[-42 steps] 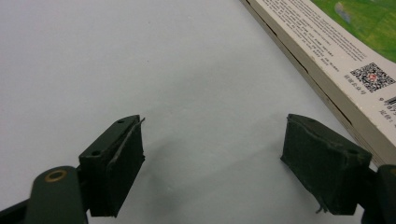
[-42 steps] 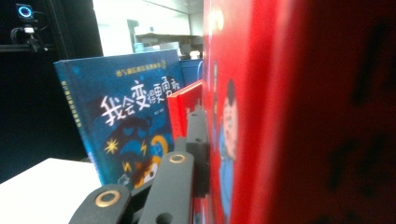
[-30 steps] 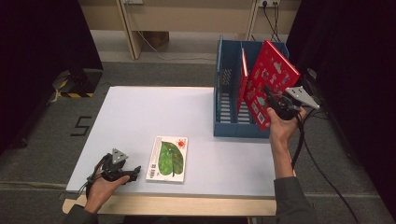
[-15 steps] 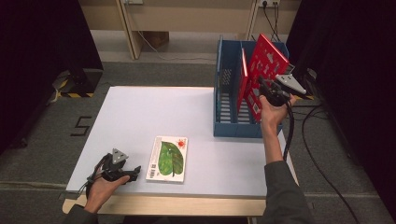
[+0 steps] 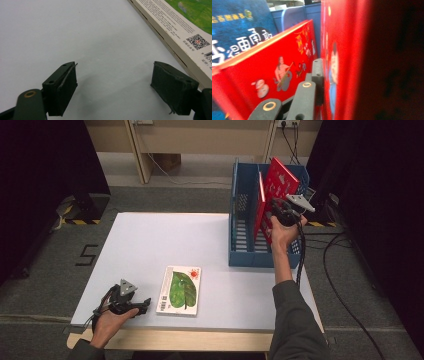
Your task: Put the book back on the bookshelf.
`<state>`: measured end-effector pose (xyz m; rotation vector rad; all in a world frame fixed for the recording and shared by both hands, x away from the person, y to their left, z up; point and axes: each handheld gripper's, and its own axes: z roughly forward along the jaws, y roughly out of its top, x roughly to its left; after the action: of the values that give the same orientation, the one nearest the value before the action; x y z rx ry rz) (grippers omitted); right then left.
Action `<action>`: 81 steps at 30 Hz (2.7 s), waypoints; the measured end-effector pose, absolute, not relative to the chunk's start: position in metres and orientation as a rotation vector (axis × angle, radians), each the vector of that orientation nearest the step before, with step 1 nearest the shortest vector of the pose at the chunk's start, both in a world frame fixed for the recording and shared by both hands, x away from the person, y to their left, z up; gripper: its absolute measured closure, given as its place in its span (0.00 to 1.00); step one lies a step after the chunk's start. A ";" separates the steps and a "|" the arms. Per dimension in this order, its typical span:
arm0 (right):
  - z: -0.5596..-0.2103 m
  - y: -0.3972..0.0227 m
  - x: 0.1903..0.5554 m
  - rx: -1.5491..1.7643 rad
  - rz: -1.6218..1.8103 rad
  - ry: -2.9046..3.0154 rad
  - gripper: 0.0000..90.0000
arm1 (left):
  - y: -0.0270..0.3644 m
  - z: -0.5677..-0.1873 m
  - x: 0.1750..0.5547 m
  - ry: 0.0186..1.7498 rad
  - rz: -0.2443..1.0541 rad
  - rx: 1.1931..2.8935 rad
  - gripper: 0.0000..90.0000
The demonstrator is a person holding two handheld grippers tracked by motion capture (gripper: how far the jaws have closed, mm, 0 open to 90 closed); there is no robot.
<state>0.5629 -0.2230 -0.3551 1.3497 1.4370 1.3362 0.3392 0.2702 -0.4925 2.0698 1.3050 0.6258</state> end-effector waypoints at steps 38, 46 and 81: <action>-0.378 -0.211 0.582 1.411 1.251 1.525 0.86 | 0.269 -0.493 0.339 1.296 0.617 2.080 0.22; -0.375 -0.211 0.581 1.429 1.239 1.549 0.86 | 0.269 -0.493 0.339 1.294 0.620 2.082 0.22; -0.362 -0.212 0.549 1.418 1.252 1.699 0.72 | 0.268 -0.493 0.339 1.297 0.617 2.079 0.22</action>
<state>0.5490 -0.2118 -0.3619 1.4185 1.6990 1.2521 0.3390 0.2679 -0.4933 2.0791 1.2966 0.6173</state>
